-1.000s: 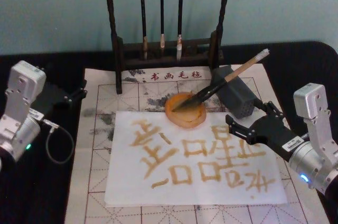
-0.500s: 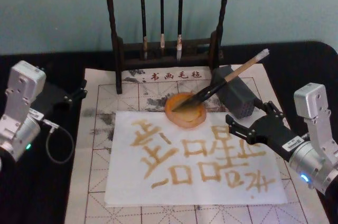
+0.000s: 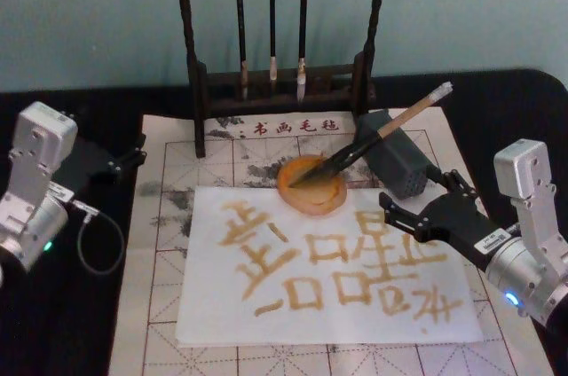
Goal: Pick up the brush from the inkstone, write on the paper, then place the brush back to its original position.
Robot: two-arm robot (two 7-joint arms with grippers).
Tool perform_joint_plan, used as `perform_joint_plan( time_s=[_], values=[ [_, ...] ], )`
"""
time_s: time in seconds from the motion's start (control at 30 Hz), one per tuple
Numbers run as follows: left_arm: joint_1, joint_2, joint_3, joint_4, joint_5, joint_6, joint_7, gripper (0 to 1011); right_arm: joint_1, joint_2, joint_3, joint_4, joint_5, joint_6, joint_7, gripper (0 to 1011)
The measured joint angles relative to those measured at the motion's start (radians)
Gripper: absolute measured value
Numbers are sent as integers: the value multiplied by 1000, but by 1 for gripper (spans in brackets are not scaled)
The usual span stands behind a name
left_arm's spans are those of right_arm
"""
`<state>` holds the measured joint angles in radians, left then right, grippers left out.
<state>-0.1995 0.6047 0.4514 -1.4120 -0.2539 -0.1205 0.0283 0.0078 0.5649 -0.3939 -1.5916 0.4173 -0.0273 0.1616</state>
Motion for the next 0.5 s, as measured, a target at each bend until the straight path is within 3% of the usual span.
perform_joint_plan(
  time_s=[0.5],
  values=[
    [0, 0, 0, 0, 0, 0, 0, 1001, 0, 0, 0, 0, 0, 0, 0, 1000]
  ],
)
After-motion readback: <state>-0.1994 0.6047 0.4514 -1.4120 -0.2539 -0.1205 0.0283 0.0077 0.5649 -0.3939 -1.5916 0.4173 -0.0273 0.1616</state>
